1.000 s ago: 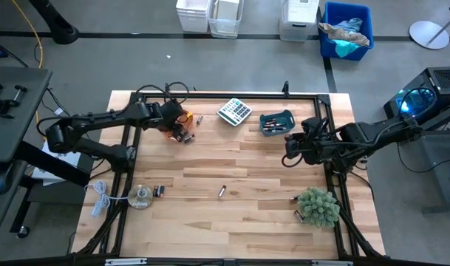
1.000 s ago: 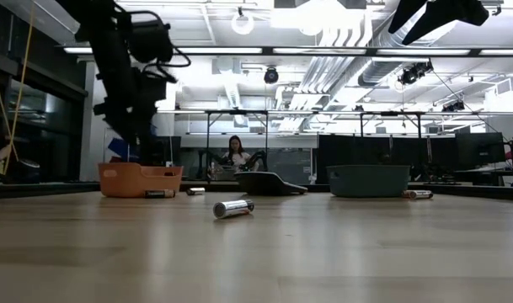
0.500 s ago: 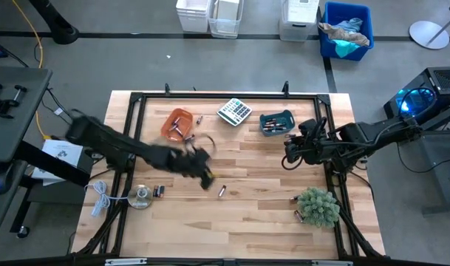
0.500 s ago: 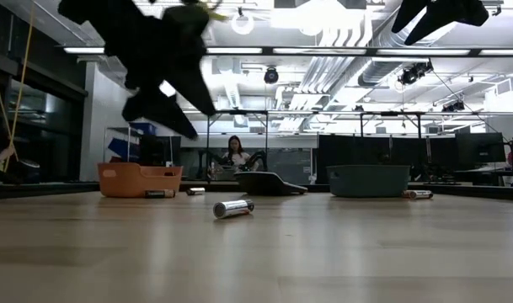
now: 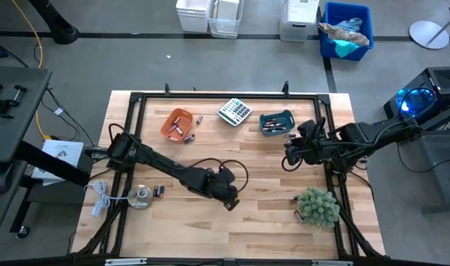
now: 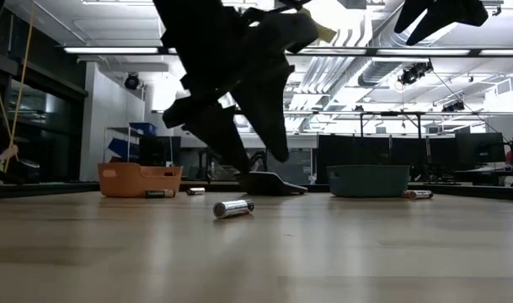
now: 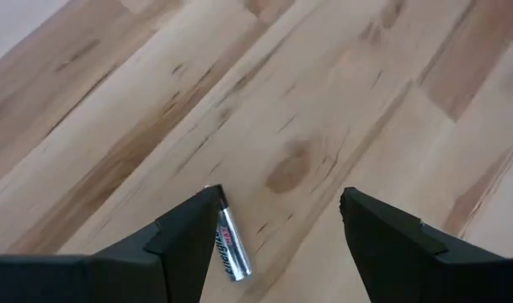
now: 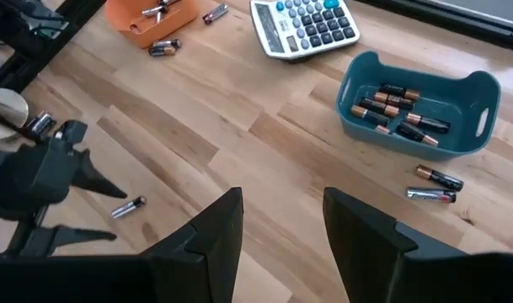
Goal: Sort batteries
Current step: Put the silver battery into the orange bin
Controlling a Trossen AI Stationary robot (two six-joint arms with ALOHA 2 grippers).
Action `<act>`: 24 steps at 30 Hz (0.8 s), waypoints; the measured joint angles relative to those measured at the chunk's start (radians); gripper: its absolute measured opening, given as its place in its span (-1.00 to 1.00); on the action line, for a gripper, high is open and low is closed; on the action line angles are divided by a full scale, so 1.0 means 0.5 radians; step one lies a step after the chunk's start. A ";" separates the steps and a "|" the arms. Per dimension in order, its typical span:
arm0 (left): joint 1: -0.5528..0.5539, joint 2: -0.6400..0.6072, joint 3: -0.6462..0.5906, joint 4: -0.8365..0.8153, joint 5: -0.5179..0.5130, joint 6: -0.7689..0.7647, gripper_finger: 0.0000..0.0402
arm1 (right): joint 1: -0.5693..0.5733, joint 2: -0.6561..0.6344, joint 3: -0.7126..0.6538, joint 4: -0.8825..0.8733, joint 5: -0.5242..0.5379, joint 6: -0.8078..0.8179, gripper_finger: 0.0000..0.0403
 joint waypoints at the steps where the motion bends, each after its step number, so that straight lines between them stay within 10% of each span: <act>1: 0.000 0.000 -0.004 -0.010 0.001 -0.043 0.18 | 0.000 0.000 0.000 0.000 -0.001 0.000 -0.20; 24: -0.038 0.204 -0.003 -0.098 0.138 -0.220 0.18 | 0.000 0.000 0.000 0.010 0.001 -0.043 -0.20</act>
